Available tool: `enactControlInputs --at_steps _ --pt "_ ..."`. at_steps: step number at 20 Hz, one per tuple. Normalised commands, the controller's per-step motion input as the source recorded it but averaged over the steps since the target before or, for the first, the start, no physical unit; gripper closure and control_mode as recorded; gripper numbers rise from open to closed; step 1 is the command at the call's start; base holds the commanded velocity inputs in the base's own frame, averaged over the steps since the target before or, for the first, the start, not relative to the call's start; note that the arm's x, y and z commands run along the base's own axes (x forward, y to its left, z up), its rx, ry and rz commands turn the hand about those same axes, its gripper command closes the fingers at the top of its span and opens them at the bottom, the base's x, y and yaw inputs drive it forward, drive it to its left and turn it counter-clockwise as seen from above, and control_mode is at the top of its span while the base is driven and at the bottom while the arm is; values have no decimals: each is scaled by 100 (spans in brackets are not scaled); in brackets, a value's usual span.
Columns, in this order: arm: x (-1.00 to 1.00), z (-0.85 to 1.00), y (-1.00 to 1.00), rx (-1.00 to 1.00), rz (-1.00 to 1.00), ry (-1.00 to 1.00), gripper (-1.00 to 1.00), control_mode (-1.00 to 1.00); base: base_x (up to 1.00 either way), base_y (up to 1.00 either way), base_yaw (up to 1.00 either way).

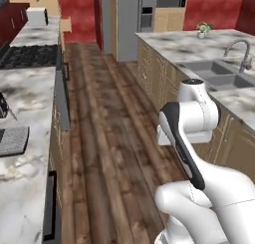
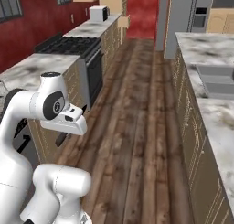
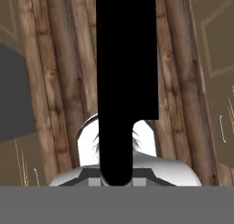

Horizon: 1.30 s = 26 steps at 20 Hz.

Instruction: Pick up the metallic utensils from the counter and place them in the open drawer. Make sure not to pick up any wooden utensils.

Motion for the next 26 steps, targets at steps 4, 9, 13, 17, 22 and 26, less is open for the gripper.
enactControlInputs --at_steps 4,9,13,17,22,26 --pt "0 0 0 0 0 0 100 100 100 -15 5" --pt "0 0 0 0 0 0 100 100 100 -12 4" --pt "0 0 0 0 0 0 100 100 100 -3 5" --pt "0 0 0 0 0 0 100 100 100 -20 2" --pt "0 0 0 0 0 0 100 100 100 0 0" --pt "0 0 0 0 0 0 100 100 100 -3 0"
